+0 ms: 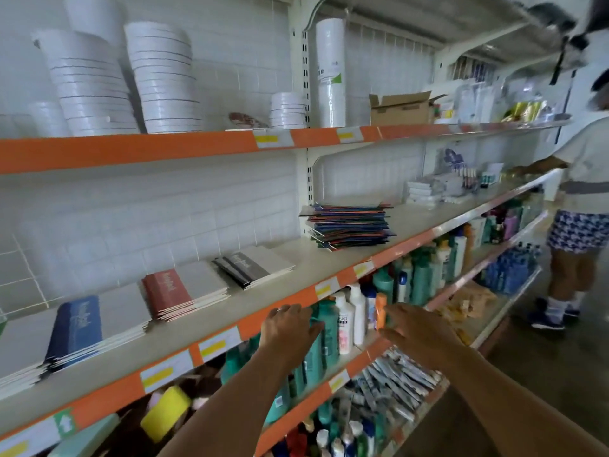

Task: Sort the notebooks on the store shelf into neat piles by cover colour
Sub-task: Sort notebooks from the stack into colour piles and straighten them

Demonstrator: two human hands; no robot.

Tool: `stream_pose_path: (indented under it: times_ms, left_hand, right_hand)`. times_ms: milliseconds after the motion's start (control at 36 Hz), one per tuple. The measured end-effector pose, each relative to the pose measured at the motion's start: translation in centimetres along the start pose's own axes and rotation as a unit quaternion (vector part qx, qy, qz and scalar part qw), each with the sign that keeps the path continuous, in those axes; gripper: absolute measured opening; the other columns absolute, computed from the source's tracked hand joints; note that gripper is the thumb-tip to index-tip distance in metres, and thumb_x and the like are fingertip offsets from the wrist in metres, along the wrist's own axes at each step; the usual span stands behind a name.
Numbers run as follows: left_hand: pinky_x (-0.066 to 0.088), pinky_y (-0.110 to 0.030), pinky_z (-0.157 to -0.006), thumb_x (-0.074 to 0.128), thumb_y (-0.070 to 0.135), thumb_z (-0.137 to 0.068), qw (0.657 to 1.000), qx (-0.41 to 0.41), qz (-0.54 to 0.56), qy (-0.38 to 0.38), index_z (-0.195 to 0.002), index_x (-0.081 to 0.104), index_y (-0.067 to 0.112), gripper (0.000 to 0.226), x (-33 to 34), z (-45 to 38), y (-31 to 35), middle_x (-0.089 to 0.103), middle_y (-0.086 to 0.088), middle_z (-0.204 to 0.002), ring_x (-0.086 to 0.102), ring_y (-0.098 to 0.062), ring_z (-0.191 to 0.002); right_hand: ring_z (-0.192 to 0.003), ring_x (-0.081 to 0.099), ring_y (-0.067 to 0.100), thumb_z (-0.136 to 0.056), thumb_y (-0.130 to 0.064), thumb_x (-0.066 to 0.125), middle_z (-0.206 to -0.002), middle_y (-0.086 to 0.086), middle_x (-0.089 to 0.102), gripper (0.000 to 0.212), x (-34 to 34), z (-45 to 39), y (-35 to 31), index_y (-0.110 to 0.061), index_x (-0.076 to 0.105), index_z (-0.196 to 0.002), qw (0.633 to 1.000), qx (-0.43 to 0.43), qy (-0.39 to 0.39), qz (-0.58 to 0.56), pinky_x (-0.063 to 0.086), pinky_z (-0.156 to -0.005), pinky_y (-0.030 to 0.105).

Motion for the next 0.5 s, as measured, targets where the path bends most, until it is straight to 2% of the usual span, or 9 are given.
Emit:
stream_pose_path:
  times_ms: [139, 250, 500]
  left_hand:
    - [0.033, -0.035, -0.100, 0.025, 0.053, -0.099, 1.000, 0.008, -0.010, 0.015, -0.126, 0.050, 0.022, 0.048, 0.0, -4.8, 1.3, 0.054, 0.000, -0.129, 0.046, -0.021, -0.124]
    - [0.031, -0.034, -0.104, 0.025, 0.052, -0.100, 1.000, 0.004, -0.016, 0.022, -0.133, 0.047, 0.024, 0.048, 0.0, -9.2, 1.9, 0.051, 0.002, -0.135, 0.043, -0.019, -0.128]
    - [0.031, -0.034, -0.105, 0.024, 0.052, -0.100, 0.999, -0.008, -0.029, 0.020, -0.133, 0.047, 0.022, 0.050, -0.1, -17.2, 2.1, 0.049, 0.001, -0.137, 0.042, -0.019, -0.129]
  right_hand:
    - [-0.124, 0.048, 0.016, -0.098, -0.049, 0.038, -0.141, -0.003, 0.046, 0.051, -1.0, -3.2, 2.8, -0.023, 0.036, -0.143, 1.000, 0.011, 0.010, 0.018, 0.041, -0.102, 0.033]
    - [-0.129, 0.044, 0.017, -0.099, -0.048, 0.037, -0.144, -0.002, 0.044, 0.053, -1.8, -6.7, 4.6, -0.023, 0.032, -0.146, 0.999, 0.024, 0.008, 0.023, 0.038, -0.104, 0.033]
    - [-0.129, 0.043, 0.016, -0.099, -0.052, 0.033, -0.148, -0.004, 0.039, 0.054, -2.5, -14.6, 7.6, -0.027, 0.030, -0.146, 0.999, 0.001, 0.012, 0.035, 0.039, -0.101, 0.031]
Point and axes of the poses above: each hand's wrist, its own z-axis away from the middle knuckle, its own x-axis out of the palm, y = z × x, the point moved 5 cm from there along -z, towards the middle knuckle
